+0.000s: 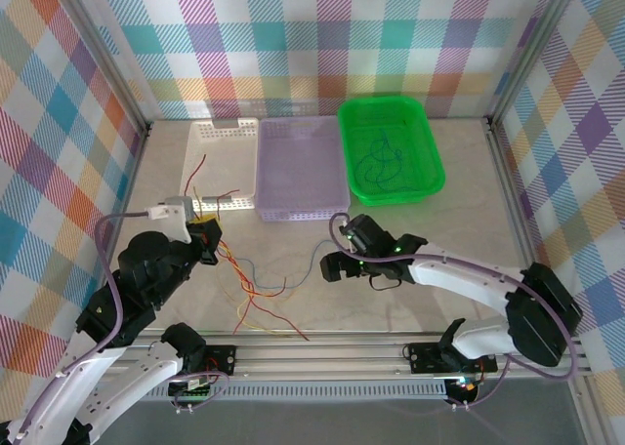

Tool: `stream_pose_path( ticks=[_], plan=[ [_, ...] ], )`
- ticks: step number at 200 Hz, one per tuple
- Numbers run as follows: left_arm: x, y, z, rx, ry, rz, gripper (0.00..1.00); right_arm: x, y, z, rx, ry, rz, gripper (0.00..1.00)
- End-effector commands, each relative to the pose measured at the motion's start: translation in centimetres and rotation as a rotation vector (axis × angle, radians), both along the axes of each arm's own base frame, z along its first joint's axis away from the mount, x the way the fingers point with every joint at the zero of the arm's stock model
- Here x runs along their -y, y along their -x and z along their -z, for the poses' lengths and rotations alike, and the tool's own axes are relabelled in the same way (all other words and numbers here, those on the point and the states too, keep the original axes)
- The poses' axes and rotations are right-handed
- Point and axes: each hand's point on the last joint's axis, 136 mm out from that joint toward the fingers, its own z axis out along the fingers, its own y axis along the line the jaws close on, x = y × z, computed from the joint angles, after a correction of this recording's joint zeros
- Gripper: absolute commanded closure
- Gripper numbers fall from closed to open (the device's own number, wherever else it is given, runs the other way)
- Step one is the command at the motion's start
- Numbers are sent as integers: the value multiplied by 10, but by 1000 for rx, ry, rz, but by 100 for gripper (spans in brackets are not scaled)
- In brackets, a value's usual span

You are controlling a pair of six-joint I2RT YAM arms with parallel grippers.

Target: Untangle the cables

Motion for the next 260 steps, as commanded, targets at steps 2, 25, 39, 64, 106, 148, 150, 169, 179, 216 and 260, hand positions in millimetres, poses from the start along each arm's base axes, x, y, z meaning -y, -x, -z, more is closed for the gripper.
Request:
stream_pose_path(
  ticks=[2, 25, 39, 64, 106, 148, 150, 169, 179, 216, 260],
  plan=[
    [-6, -2, -8, 47, 13, -31, 100, -10, -10, -1, 38, 1, 18, 0],
    [-12, -1, -6, 52, 7, -54, 100, -14, -8, 12, 24, 28, 11, 0],
    [-12, -1, -4, 47, 6, -55, 100, -13, -10, 20, 24, 57, 22, 0],
    [-10, -2, -2, 37, 2, -48, 100, -15, -20, 29, 41, 96, 41, 3],
    [-13, -3, 3, 31, -18, -66, 100, -26, -38, 40, 44, 137, 36, 12],
    [-14, -4, 4, 28, -27, -73, 100, -31, -47, 51, 21, 153, 43, 37],
    [-14, -4, 5, 27, -28, -74, 100, -30, -48, 52, 21, 156, 46, 37],
    [-14, -4, 6, 22, -29, -71, 100, -21, -53, 59, 15, 193, 75, 40],
    [-13, -4, 6, 22, -29, -67, 100, -16, -55, 60, 22, 210, 93, 40],
    [-13, -5, 7, 21, -33, -67, 100, -10, -61, 57, 53, 243, 104, 41],
    [-12, -5, 7, 19, -37, -65, 100, -7, -62, 69, 34, 289, 94, 54]
  ],
)
